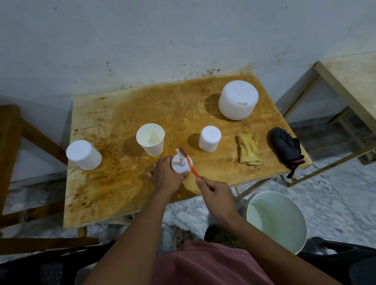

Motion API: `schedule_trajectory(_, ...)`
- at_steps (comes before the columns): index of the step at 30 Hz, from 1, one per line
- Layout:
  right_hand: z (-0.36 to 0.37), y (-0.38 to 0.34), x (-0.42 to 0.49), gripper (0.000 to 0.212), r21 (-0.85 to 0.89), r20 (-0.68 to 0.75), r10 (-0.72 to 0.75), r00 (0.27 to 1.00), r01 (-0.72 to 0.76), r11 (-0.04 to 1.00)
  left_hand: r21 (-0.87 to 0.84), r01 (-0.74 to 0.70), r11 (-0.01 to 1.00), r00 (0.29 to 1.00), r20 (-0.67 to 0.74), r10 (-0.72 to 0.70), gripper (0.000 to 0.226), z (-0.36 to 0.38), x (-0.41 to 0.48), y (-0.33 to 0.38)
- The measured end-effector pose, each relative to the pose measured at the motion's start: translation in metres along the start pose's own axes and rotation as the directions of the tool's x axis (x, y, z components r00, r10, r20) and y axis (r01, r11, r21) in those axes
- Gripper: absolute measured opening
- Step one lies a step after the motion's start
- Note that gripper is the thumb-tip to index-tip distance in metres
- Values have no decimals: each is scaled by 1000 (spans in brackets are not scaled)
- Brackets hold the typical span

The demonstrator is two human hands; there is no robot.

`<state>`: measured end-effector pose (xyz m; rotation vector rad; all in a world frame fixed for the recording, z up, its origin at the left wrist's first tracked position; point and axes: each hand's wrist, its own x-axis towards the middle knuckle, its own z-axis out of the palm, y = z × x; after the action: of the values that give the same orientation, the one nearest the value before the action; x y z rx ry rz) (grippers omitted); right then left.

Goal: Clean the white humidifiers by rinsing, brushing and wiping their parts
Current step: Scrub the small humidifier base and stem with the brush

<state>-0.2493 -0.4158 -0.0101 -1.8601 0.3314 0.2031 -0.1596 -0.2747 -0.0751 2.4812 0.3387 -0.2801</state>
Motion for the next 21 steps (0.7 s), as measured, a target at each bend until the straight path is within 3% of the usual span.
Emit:
schedule_trajectory(3, -3, 0, -1, 25, -78, 4, -29, 1000, 30, 997, 3, 5, 1000, 1000, -3, -5, 68, -1, -2, 1)
schedule_trajectory(5, -7, -2, 1, 27, -240, -5, -91, 996, 87, 967, -10, 5, 1000, 1000, -9, -6, 67, -2, -2, 2)
schedule_trajectory(8, -15, -8, 6, 33, -587, 70, -200, 977, 202, 784, -36, 16, 999, 1000, -14, -16, 64, -2, -3, 3)
schedule_trajectory(11, -20, -15, 11, 36, -768, 174, -184, 967, 250, 590, -42, 22, 999, 999, -31, -24, 59, -3, -4, 4)
schedule_trajectory(14, -15, -20, 13, 35, -837, 214, -157, 964, 264, 479, -46, 20, 999, 999, -42, -22, 57, -2, -6, 4)
schedule_trajectory(21, -7, -13, 6, 38, -836, 186, -132, 974, 228, 499, -87, 38, 996, 995, -92, -46, 52, 3, -9, 5)
